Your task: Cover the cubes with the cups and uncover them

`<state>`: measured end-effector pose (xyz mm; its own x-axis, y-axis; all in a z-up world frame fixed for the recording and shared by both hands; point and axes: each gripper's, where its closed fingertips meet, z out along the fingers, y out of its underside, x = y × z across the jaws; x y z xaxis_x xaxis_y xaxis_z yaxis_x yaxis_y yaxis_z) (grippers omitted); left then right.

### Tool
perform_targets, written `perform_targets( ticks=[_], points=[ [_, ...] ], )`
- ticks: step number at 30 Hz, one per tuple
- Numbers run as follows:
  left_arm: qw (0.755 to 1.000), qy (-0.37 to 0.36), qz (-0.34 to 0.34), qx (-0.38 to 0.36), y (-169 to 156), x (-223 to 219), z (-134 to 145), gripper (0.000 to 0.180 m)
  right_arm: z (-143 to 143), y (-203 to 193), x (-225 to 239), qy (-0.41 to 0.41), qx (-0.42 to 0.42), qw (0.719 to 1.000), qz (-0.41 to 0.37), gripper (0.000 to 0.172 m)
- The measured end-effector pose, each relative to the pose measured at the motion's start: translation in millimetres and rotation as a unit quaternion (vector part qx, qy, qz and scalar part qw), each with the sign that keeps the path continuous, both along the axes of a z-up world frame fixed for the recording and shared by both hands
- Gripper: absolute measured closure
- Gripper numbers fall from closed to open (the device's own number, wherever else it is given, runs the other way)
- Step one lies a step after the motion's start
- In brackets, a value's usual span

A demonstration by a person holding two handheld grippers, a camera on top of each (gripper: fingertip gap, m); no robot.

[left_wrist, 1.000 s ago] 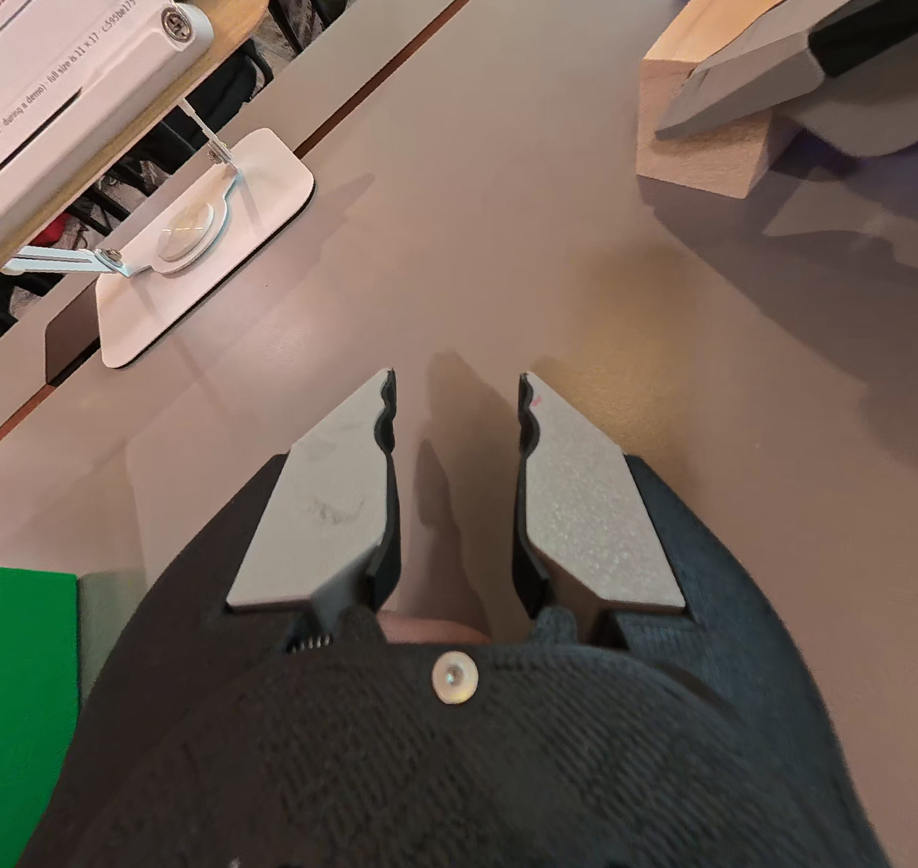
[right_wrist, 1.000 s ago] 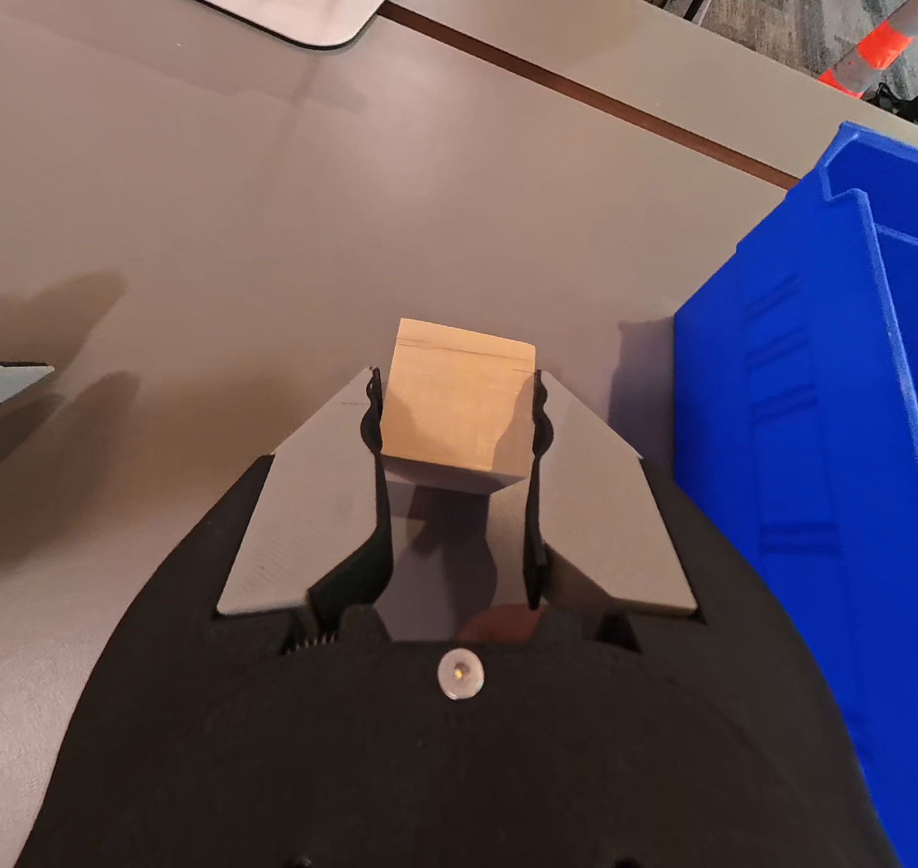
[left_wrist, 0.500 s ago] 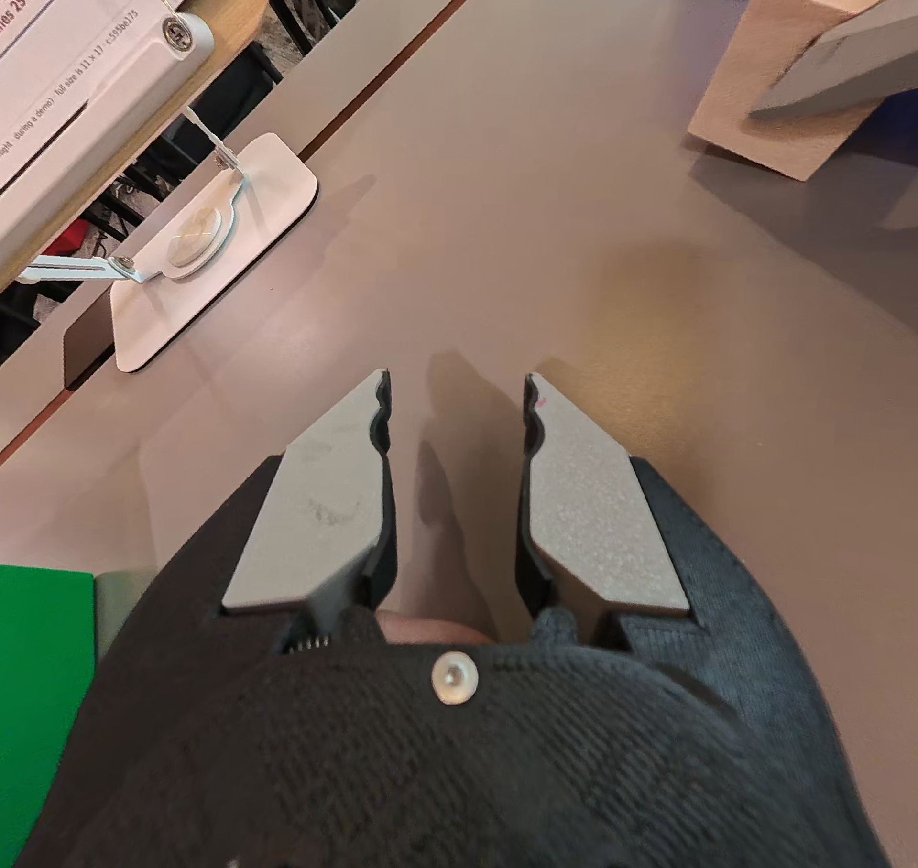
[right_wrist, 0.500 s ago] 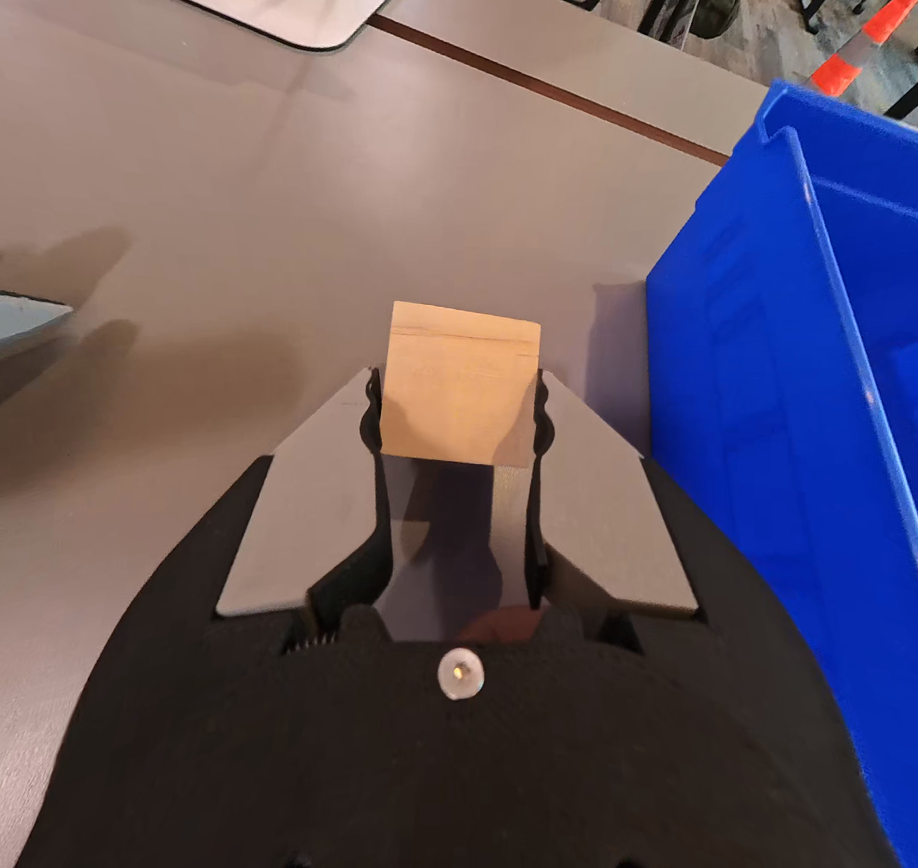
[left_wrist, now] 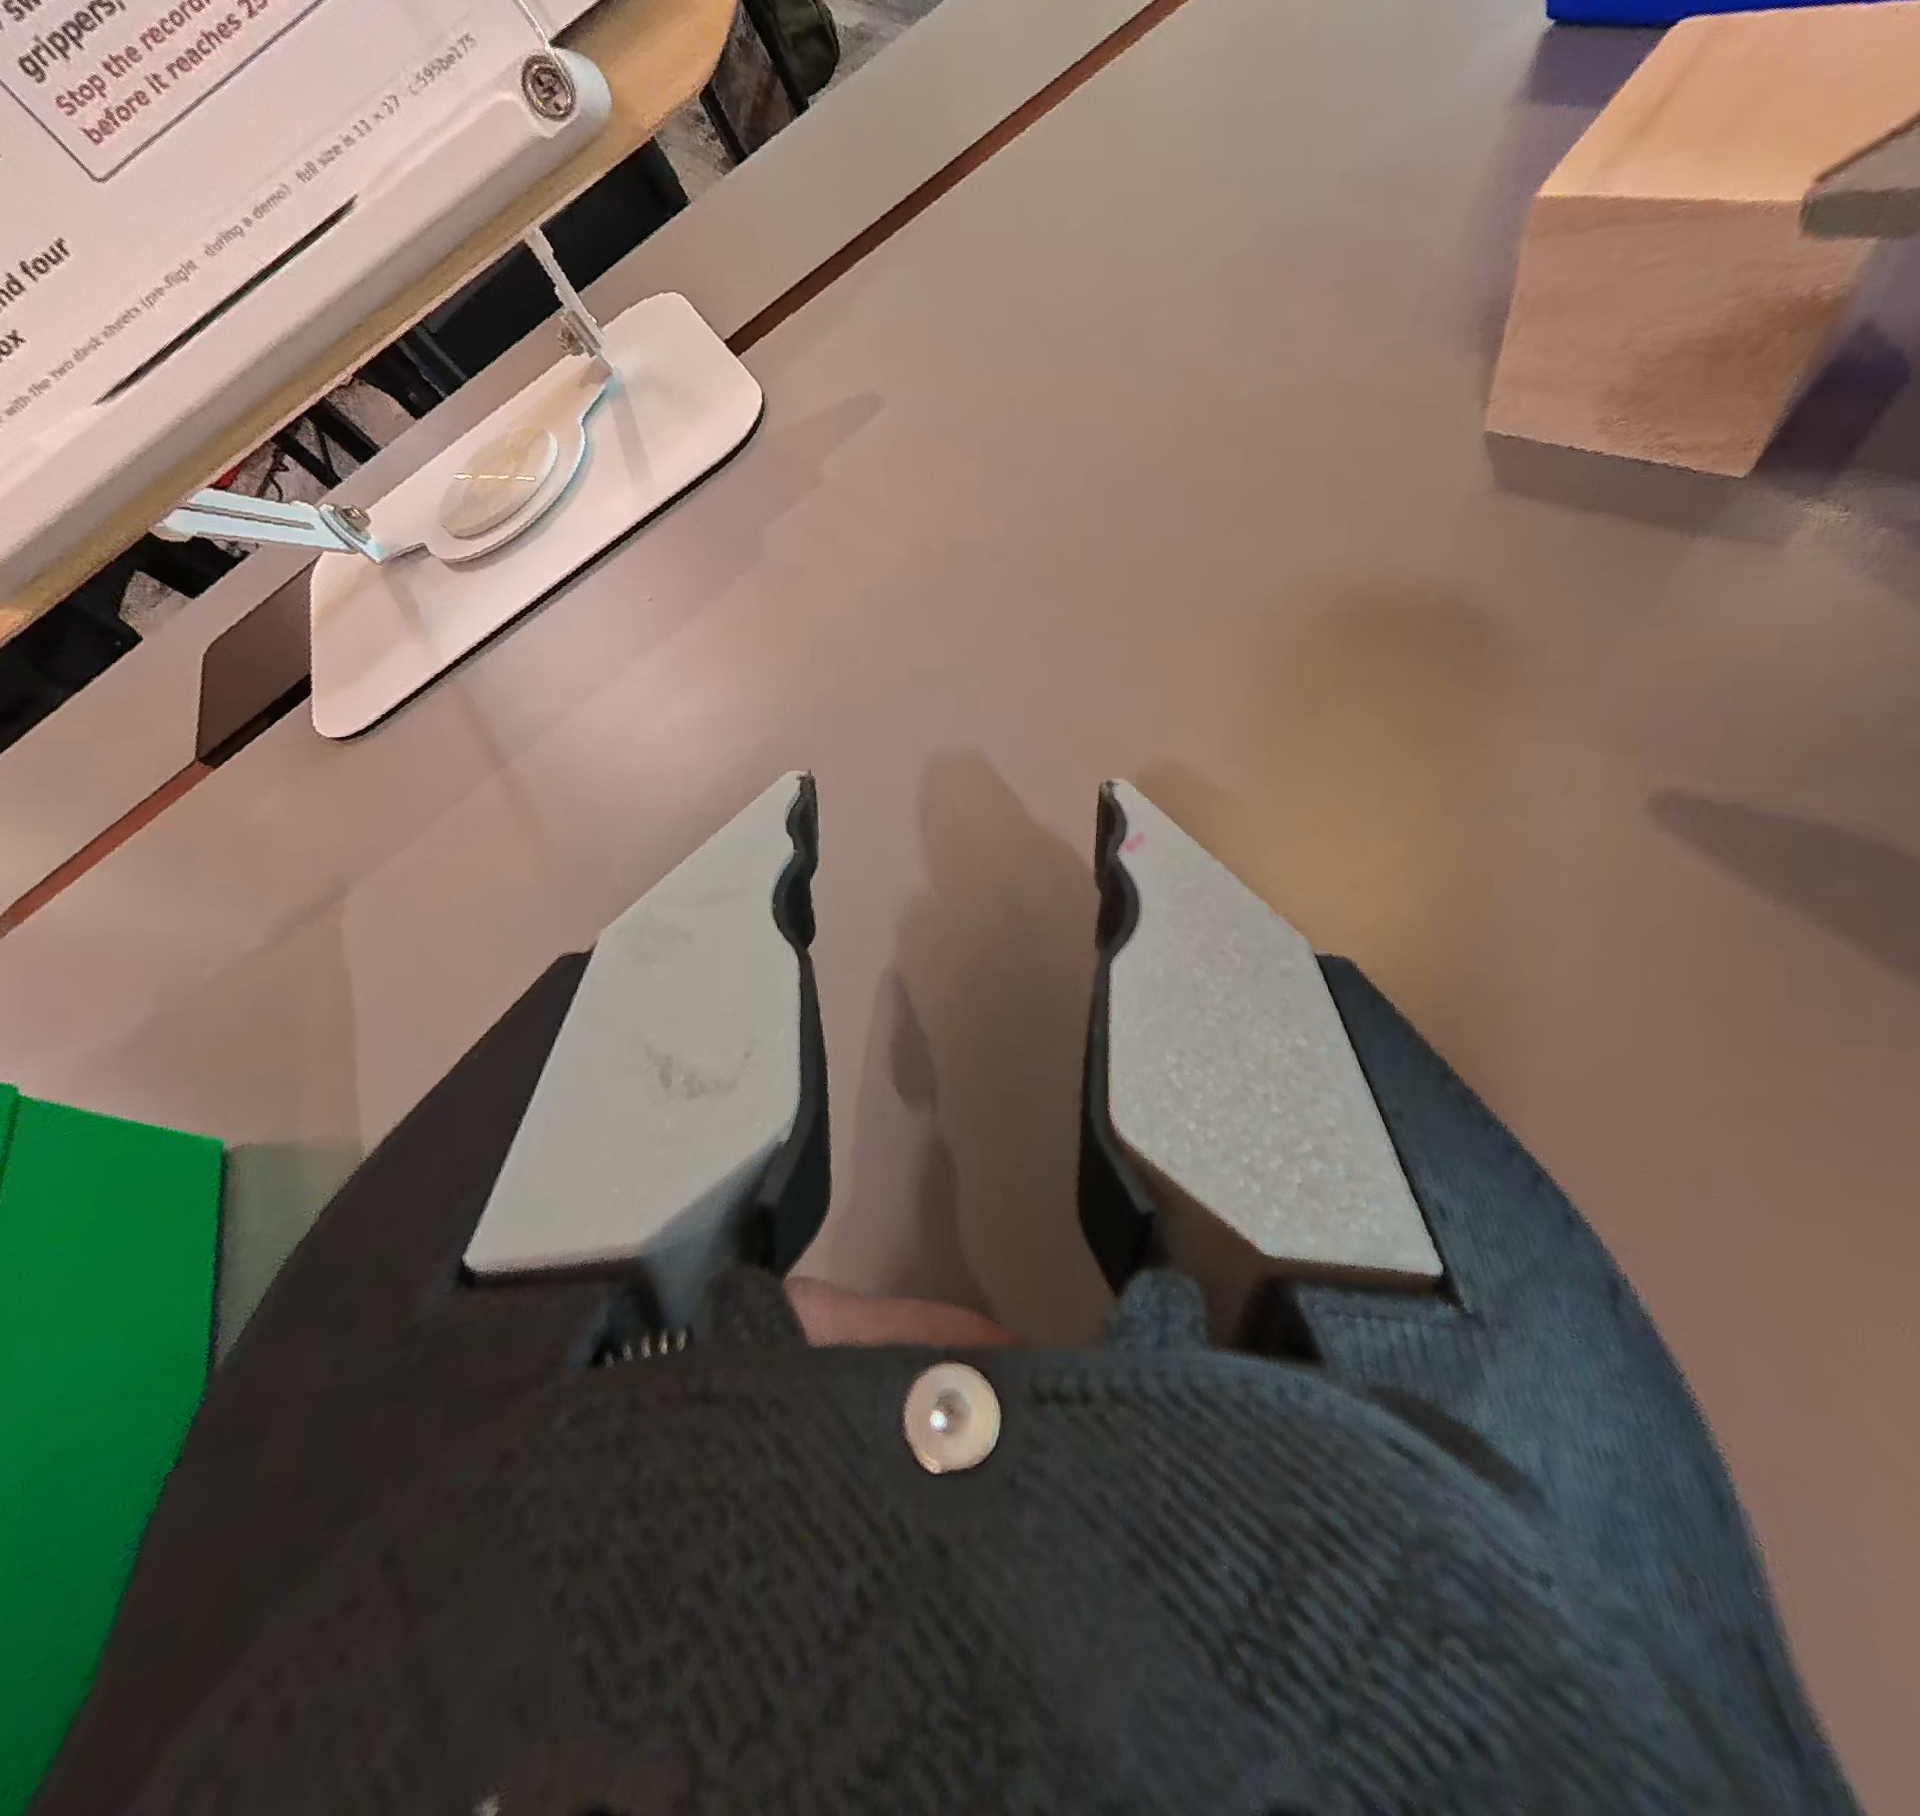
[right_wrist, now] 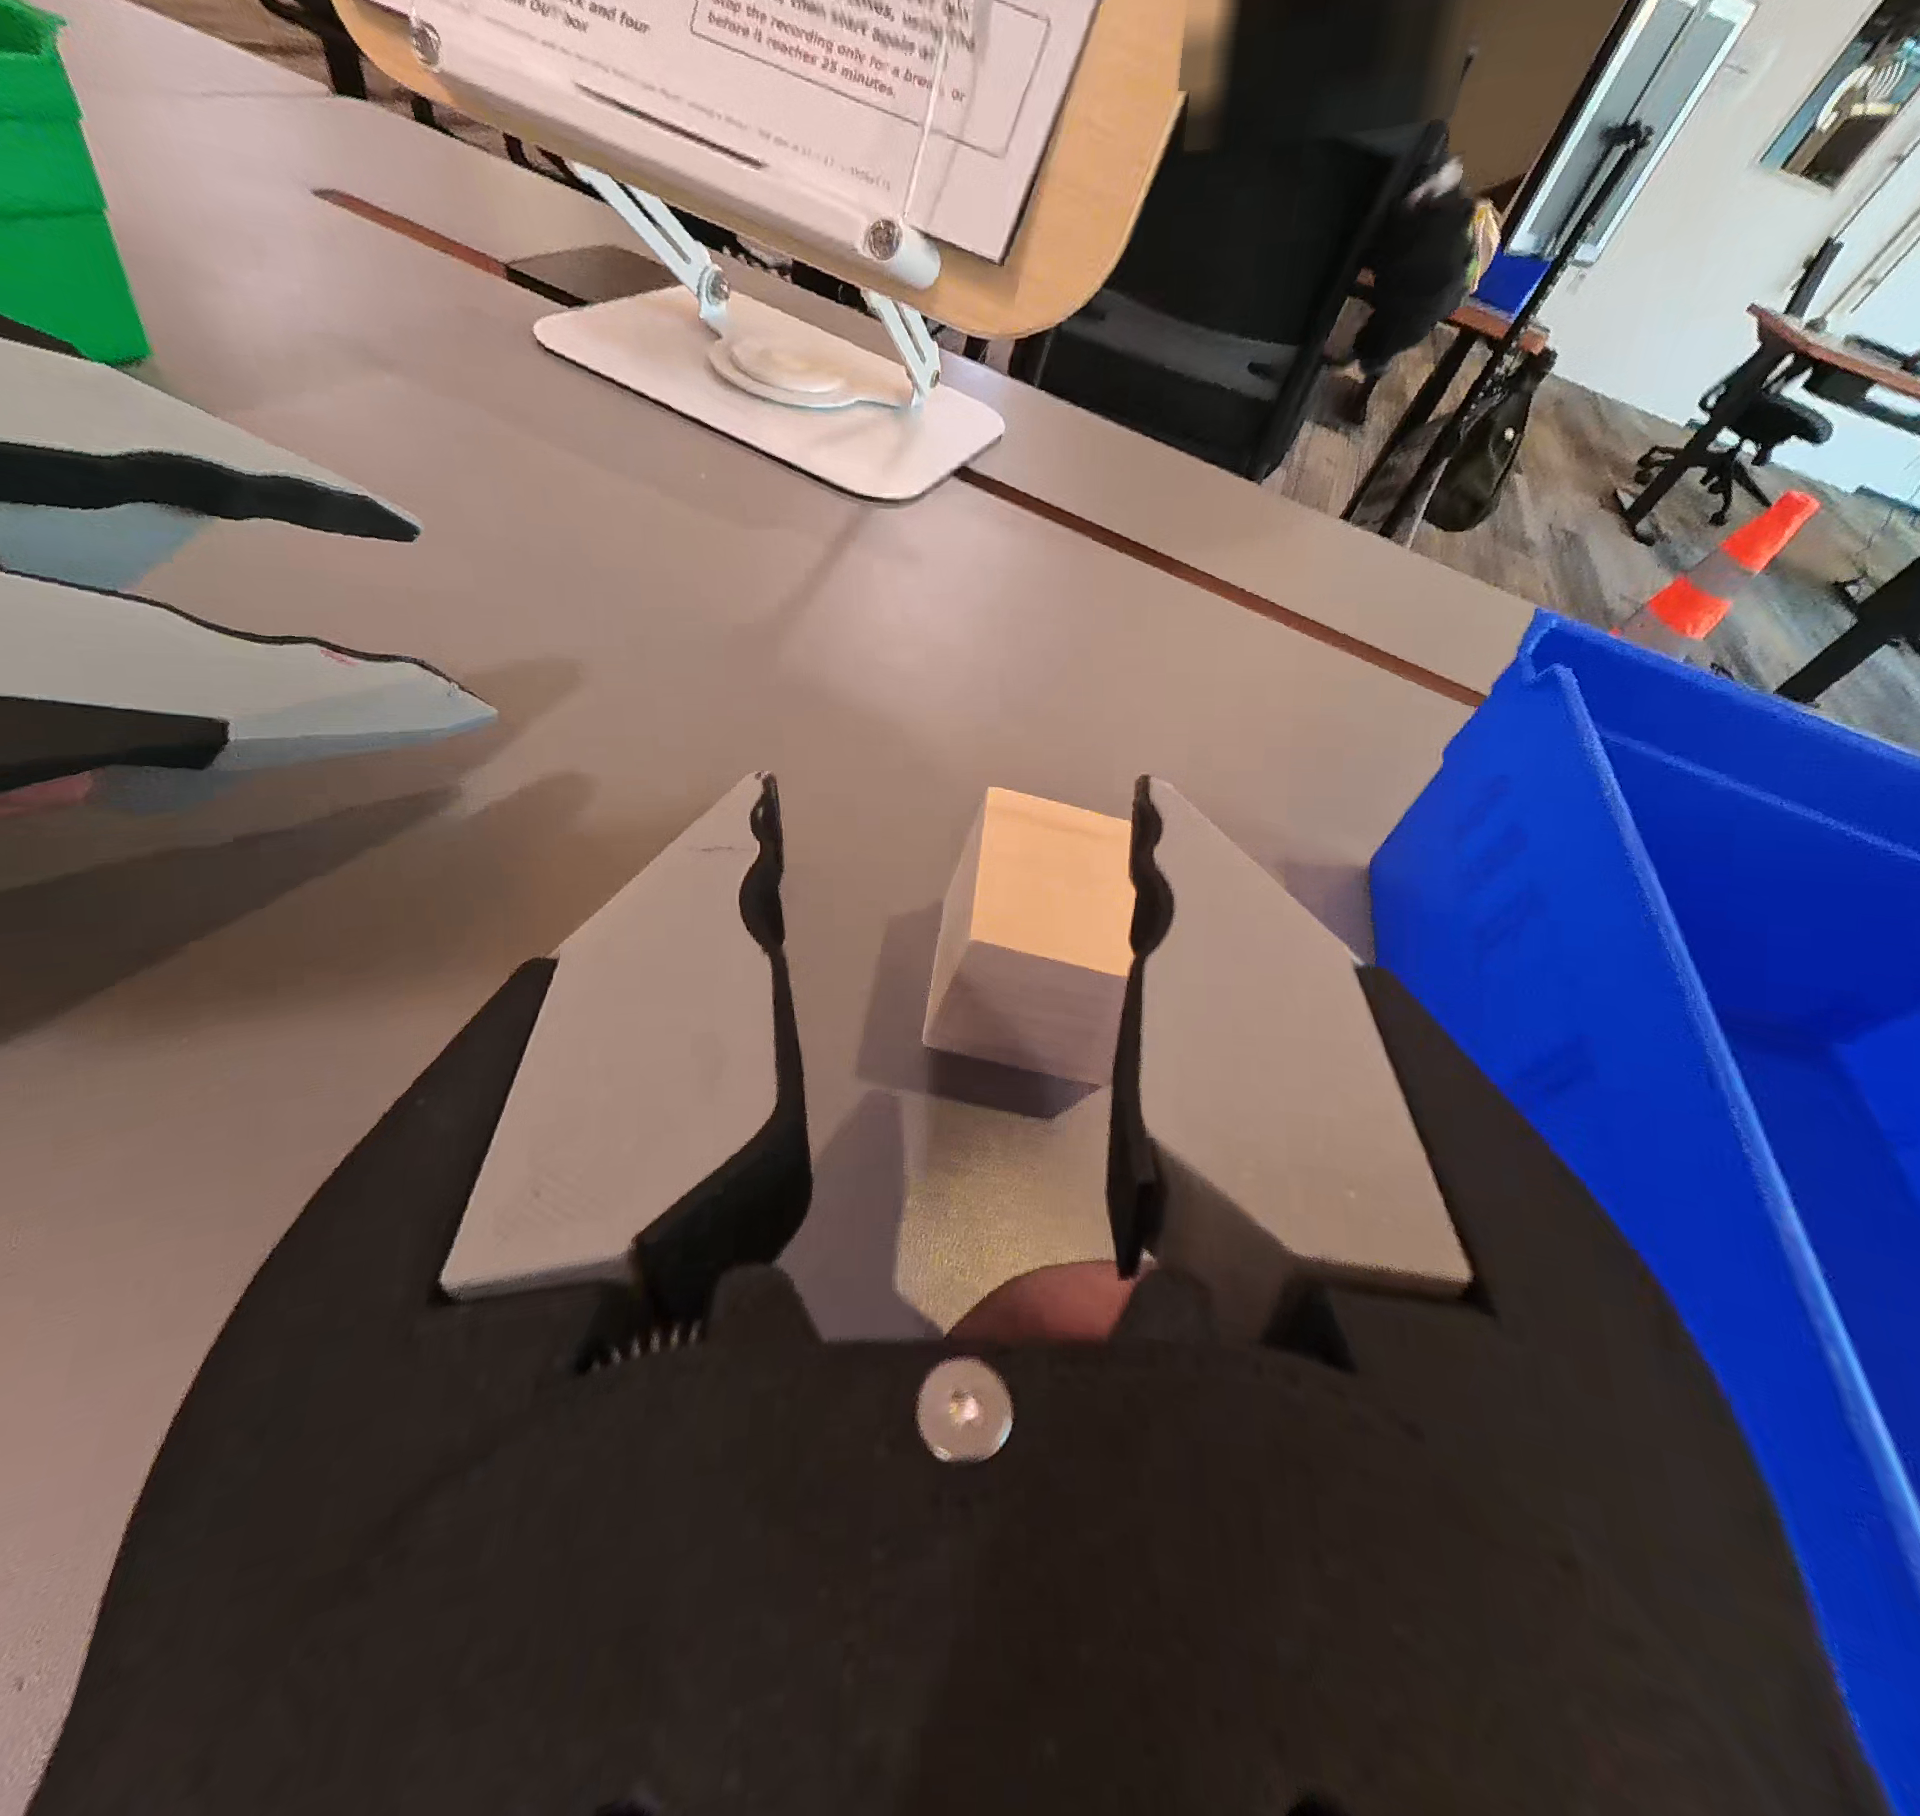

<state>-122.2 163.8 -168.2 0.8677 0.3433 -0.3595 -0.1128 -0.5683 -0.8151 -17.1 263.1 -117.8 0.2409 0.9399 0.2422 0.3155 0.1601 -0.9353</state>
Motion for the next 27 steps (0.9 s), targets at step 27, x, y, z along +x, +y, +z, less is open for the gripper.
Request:
perform_targets(
  ticks=[27],
  points=[
    [1.0,0.014,-0.003,-0.012,0,1,-2,0.129,-39,93,26,-0.044,-0.1,0.968,-0.227,0.145]
  ],
)
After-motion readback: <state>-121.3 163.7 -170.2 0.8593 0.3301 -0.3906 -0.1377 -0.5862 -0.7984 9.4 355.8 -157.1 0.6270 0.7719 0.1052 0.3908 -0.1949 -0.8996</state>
